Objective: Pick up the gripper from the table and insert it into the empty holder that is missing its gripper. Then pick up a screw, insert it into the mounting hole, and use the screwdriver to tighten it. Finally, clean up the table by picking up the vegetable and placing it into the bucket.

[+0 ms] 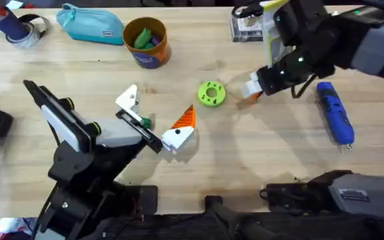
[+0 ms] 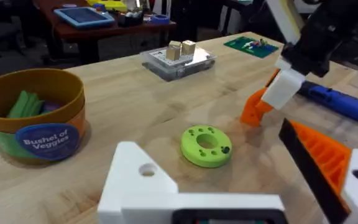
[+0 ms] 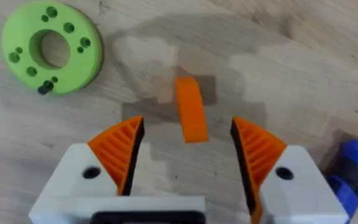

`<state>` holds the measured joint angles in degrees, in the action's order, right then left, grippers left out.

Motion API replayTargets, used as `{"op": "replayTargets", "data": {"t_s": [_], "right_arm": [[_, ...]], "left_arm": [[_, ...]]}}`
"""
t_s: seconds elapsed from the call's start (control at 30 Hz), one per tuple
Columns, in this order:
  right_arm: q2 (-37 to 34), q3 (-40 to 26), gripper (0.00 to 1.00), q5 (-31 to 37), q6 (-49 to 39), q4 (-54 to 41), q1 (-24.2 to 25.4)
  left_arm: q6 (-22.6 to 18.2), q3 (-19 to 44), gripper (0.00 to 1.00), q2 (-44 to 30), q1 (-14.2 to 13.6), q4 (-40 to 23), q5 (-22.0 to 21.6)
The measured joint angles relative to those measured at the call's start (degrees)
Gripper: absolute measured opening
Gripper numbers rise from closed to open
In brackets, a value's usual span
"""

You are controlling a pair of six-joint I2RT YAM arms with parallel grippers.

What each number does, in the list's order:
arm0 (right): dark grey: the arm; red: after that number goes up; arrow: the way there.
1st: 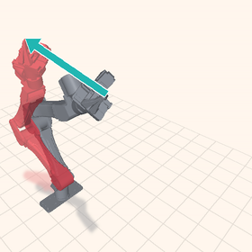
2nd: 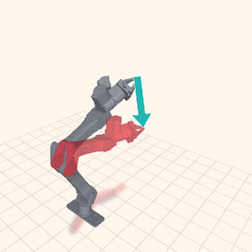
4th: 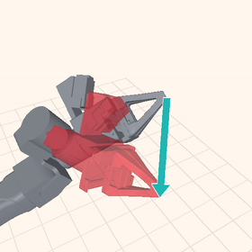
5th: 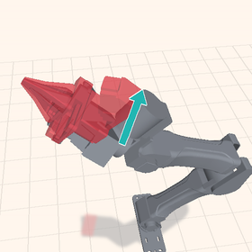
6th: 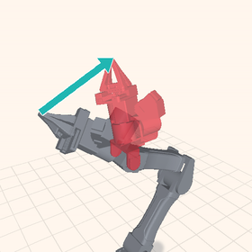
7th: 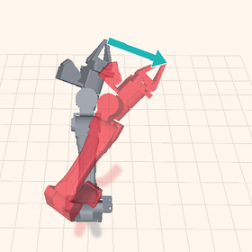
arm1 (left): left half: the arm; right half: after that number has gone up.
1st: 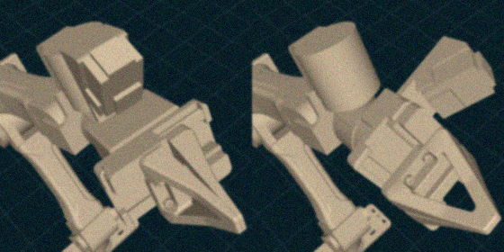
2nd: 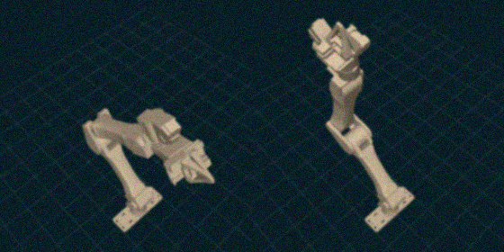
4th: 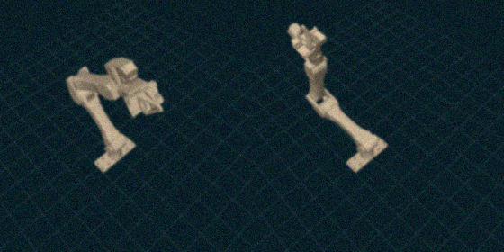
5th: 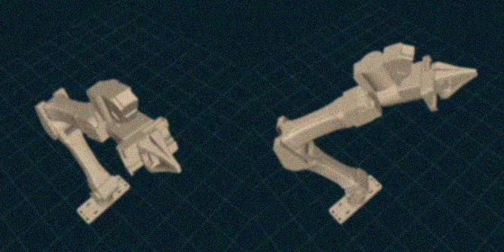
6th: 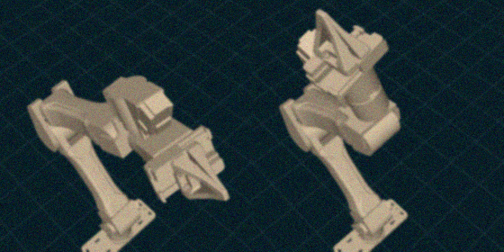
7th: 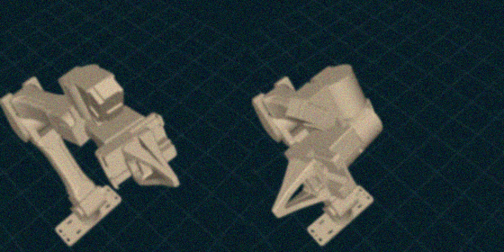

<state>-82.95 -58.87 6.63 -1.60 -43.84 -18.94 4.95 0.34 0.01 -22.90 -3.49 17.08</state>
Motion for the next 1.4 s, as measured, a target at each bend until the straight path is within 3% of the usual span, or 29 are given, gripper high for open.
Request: {"op": "replayTargets", "data": {"t_s": [0.13,0.5,0.77,1.1,1.23,1.4], "right_arm": [[-2.1,0.0,0.781,0.2,-0.4,1.3,0.0],[-3.4,-0.1,0.026,1.0,-1.3,2.1,0.0],[0.6,-0.4,0.012,0.4,1.3,-3.3,0.0],[26.3,-1.8,0.009,-2.4,5.4,-2.3,0.0],[29.4,-1.1,0.009,-9.3,9.8,2.8,0.0],[25.6,0.7,0.009,-22.0,16.1,8.0,0.0]], "left_arm": [[0.0,0.0,0.992,0.0,0.0,0.0,0.0],[0.0,0.0,0.992,0.0,0.0,0.0,0.0],[0.0,0.0,0.992,0.0,0.0,0.0,0.0],[0.0,0.0,0.992,0.0,0.0,0.0,0.0],[0.0,0.0,0.992,0.0,0.0,0.0,0.0],[0.0,0.0,0.992,0.0,0.0,0.0,0.1]]}}
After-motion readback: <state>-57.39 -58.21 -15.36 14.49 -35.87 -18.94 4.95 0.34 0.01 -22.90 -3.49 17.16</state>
